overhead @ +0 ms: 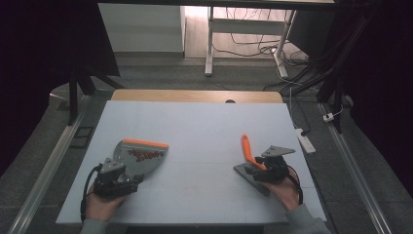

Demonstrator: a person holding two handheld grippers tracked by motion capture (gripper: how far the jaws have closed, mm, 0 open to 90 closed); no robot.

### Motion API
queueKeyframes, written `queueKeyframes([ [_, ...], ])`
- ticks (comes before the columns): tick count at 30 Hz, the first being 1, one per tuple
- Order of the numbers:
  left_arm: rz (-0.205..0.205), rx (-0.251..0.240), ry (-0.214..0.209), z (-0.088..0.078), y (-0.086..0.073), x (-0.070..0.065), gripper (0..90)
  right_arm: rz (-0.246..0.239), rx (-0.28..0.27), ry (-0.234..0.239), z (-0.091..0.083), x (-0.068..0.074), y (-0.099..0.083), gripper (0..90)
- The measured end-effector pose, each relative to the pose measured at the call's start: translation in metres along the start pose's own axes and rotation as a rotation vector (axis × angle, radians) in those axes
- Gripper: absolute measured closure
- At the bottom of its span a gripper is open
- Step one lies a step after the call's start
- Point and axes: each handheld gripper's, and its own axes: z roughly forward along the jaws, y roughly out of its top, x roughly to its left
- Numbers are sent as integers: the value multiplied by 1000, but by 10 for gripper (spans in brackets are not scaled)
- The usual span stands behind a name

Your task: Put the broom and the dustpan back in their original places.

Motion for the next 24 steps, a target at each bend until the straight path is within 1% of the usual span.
queueKeyframes([
  [2, 25, 12, -8, 4, 4, -1, 257, -14, -6, 17, -1, 2, 0, 390],
  [4, 47, 17, -32, 7, 8, -1, 259, -28, -9, 26, -2, 5, 0, 391],
  [8, 107, 23, -105, 15, 13, 3, 267, -64, -17, 41, -6, 9, -2, 396],
  [10, 121, 27, -135, 18, 13, 6, 267, -79, -22, 40, -9, 10, -4, 397],
  [13, 122, 34, -164, 19, 9, 9, 267, -87, -36, 50, -14, 10, -9, 397],
  [16, 116, 34, -175, 18, 3, 11, 267, -96, -46, 49, -18, 10, -14, 401],
  [17, 115, 34, -178, 17, 1, 12, 266, -105, -52, 43, -19, 10, -15, 402],
  [19, 111, 32, -184, 14, -2, 11, 267, -107, -56, 35, -21, 9, -16, 402],
  [22, 115, 33, -175, 13, -2, 8, 266, -107, -60, 30, -22, 8, -18, 402],
  [23, 113, 34, -168, 13, -2, 7, 266, -104, -61, 33, -22, 7, -18, 402],
  [24, 109, 32, -169, 13, -2, 7, 266, -105, -64, 37, -22, 7, -18, 402],
])
